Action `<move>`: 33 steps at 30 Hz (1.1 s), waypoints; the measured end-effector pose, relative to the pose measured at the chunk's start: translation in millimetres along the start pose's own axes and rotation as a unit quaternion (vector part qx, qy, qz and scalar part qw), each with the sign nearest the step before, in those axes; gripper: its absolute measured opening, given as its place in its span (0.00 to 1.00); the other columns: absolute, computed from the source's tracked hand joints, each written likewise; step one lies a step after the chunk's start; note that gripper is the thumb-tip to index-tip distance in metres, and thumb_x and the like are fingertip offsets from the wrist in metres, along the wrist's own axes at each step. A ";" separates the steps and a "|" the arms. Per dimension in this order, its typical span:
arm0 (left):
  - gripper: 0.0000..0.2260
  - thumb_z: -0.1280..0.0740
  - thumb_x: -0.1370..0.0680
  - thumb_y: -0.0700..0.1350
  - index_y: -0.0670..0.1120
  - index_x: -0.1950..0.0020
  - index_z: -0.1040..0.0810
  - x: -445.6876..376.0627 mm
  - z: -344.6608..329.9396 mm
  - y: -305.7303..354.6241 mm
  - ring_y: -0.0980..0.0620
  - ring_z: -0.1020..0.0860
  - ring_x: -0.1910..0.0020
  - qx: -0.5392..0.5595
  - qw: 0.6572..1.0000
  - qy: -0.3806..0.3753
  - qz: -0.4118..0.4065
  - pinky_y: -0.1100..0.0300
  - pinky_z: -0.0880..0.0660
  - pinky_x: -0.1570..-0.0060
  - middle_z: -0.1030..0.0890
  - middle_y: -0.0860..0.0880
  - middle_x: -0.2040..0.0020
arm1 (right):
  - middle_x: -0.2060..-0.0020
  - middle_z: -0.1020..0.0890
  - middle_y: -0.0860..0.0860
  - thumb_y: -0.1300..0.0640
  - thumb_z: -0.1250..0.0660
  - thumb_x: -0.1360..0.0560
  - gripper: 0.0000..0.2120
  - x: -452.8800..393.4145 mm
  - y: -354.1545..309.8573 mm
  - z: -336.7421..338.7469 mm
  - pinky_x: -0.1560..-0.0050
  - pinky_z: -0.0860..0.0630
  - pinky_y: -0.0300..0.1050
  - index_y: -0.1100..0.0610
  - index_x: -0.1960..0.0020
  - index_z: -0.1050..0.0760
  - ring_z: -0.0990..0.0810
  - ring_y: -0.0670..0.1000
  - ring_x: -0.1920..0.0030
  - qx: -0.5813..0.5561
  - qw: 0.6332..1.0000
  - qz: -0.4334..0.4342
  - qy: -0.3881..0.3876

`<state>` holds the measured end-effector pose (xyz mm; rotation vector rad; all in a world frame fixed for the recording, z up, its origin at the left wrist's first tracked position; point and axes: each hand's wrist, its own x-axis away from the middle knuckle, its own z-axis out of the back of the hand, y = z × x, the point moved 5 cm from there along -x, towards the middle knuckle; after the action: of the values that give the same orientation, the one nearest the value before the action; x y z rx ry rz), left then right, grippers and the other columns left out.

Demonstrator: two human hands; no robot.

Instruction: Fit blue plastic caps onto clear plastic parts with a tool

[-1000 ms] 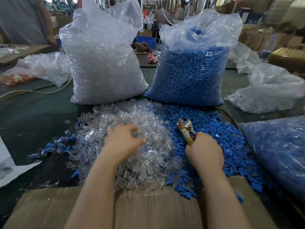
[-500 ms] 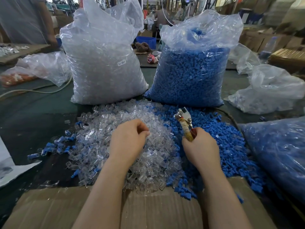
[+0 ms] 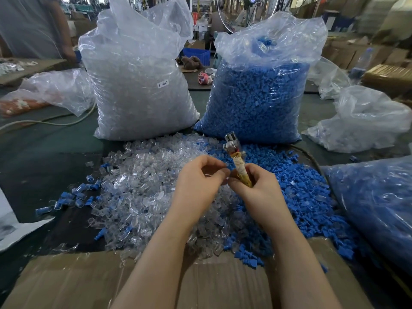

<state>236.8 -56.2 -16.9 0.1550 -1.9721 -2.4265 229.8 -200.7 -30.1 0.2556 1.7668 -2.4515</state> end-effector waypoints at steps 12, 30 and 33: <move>0.07 0.31 0.23 0.34 0.47 0.54 0.19 0.3 0.1 4.0 0.55 0.15 0.61 0.053 0.997 -0.055 0.006 0.69 0.23 0.63 0.14 0.48 0.61 | 0.63 0.18 0.51 0.58 0.29 0.25 0.05 -0.1 -4.3 0.7 0.60 0.22 0.47 0.49 0.55 0.21 0.20 0.53 0.61 -0.040 0.998 0.016 0.037; 0.04 0.28 0.25 0.47 0.55 0.55 0.21 5.4 -8.2 -6.6 0.55 0.21 0.54 -0.411 0.902 -0.134 -0.016 0.56 0.20 0.47 0.21 0.56 0.55 | 0.74 0.28 0.43 0.58 0.30 0.24 0.06 -0.8 4.2 3.8 0.72 0.34 0.34 0.54 0.59 0.24 0.33 0.42 0.73 -0.026 0.995 0.008 0.099; 0.07 0.27 0.25 0.46 0.55 0.56 0.23 2.0 -1.2 -5.1 0.59 0.21 0.58 -0.303 0.947 -0.109 -0.009 0.63 0.22 0.57 0.19 0.57 0.58 | 0.74 0.27 0.41 0.57 0.30 0.24 0.05 -1.0 2.1 5.8 0.72 0.35 0.33 0.53 0.58 0.24 0.33 0.41 0.73 -0.032 0.994 0.012 0.103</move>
<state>235.2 -56.5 -22.3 -0.1100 -1.1780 -3.0303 230.8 -206.9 -30.0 0.5380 1.9047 -2.4233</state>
